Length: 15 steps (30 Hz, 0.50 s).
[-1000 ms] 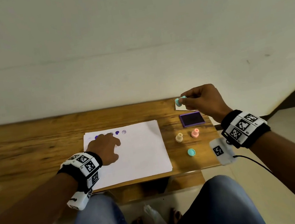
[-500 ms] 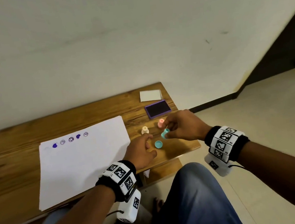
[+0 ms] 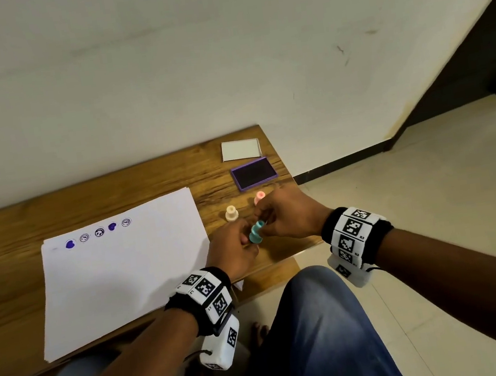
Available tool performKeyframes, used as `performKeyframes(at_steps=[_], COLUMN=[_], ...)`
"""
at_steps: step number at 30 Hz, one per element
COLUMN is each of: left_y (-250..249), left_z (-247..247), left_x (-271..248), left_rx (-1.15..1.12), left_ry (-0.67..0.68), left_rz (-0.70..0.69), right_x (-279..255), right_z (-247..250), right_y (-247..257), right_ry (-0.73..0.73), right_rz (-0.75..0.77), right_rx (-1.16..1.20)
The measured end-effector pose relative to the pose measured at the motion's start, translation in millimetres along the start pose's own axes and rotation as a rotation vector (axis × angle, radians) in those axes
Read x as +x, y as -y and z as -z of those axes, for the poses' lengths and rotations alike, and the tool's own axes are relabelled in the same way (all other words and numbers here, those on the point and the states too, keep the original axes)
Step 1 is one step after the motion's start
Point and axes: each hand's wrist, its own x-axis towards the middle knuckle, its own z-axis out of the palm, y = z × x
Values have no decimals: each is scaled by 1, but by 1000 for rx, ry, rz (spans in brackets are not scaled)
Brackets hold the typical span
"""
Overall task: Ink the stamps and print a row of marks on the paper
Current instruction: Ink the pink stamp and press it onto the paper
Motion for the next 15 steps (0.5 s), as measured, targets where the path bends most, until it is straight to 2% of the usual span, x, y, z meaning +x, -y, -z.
performKeyframes(at_steps=[6,15], left_y=[1,2], left_z=[-1,1], left_x=[1,2], left_rx=[-11,-56], left_ry=[-13,-10], left_rz=[3,13], right_x=[3,4], right_z=[-6,-12], right_y=[5,4], right_ry=[46,30], right_rz=[41,111], right_rx=[-80,-154])
